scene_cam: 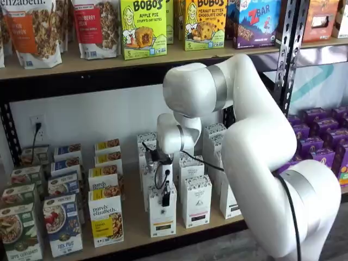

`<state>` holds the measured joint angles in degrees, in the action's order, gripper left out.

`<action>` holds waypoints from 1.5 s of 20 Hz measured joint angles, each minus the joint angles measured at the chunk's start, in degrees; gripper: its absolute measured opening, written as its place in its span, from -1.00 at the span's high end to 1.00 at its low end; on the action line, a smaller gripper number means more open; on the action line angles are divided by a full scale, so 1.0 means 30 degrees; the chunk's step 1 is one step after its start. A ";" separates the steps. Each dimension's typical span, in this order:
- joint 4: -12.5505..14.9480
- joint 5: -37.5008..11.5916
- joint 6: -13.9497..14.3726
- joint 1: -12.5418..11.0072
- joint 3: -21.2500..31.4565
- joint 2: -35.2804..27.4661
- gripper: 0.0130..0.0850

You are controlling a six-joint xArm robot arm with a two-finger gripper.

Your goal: Pick up the white box with a yellow strip in the middle, on the bottom shelf, the fourth box from the left

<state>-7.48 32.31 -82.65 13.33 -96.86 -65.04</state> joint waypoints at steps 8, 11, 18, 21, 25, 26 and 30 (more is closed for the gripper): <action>0.0413 -0.0001 0.0321 -0.0038 0.0008 0.0017 -0.56; 0.0279 0.0162 0.0192 -0.0058 -0.0056 0.0021 -0.56; 0.0113 0.0343 0.0034 -0.0083 0.0062 0.0182 -0.56; 0.0177 0.0245 0.0077 -0.0087 0.0209 0.0263 -0.56; 0.0055 0.0160 -0.0008 -0.0059 0.0424 0.0380 -0.33; 0.0067 0.0182 0.0014 -0.0050 0.0445 0.0393 -0.22; 0.0359 -0.0025 0.0287 -0.0016 0.0688 0.0494 -0.11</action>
<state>-6.40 32.23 -81.79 13.28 -94.79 -63.55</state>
